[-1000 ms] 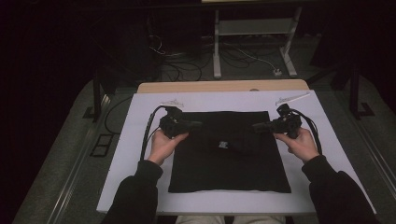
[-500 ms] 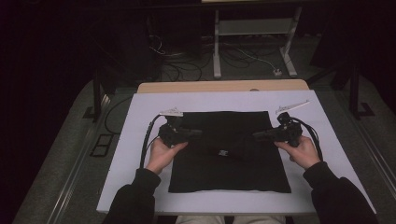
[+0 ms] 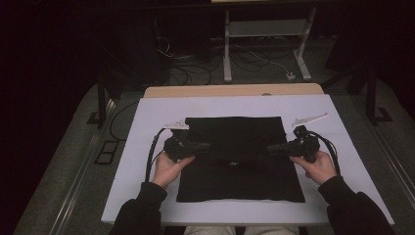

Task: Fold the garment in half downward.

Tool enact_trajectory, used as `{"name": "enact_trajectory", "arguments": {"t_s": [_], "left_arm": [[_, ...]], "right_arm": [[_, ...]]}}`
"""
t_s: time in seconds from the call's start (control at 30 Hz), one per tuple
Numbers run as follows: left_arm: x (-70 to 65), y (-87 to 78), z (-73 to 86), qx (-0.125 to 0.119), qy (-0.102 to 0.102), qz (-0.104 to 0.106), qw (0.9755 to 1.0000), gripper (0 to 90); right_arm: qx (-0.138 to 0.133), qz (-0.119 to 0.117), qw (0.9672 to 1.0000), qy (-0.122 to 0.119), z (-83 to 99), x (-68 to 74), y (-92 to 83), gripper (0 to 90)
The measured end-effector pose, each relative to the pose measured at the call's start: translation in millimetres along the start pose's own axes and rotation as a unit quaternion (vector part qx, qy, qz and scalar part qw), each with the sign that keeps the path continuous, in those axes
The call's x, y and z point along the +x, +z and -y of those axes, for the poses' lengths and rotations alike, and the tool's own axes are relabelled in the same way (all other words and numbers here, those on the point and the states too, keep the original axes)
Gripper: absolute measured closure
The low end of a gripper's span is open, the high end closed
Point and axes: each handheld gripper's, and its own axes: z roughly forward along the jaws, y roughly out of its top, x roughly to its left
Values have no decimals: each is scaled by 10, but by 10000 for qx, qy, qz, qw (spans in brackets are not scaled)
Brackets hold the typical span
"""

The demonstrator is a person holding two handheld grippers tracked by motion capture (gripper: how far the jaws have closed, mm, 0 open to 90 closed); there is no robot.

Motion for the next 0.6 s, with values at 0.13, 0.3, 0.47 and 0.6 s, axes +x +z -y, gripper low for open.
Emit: {"name": "enact_trajectory", "arguments": {"t_s": [0.13,0.3,0.47,0.6], "left_arm": [[-47,-11,62,52,49,6,10000,848],[-68,-19,109,202,92,24,9998,848],[-100,2,164,335,91,45,9994,848],[-144,12,205,412,101,65,9991,848]], "right_arm": [[17,-20,10000,-16,33,40,-2,850],[56,-67,10000,-11,77,78,2,851],[133,-126,9998,-15,117,118,16,849],[225,-134,9996,-45,155,152,29,849]]}}
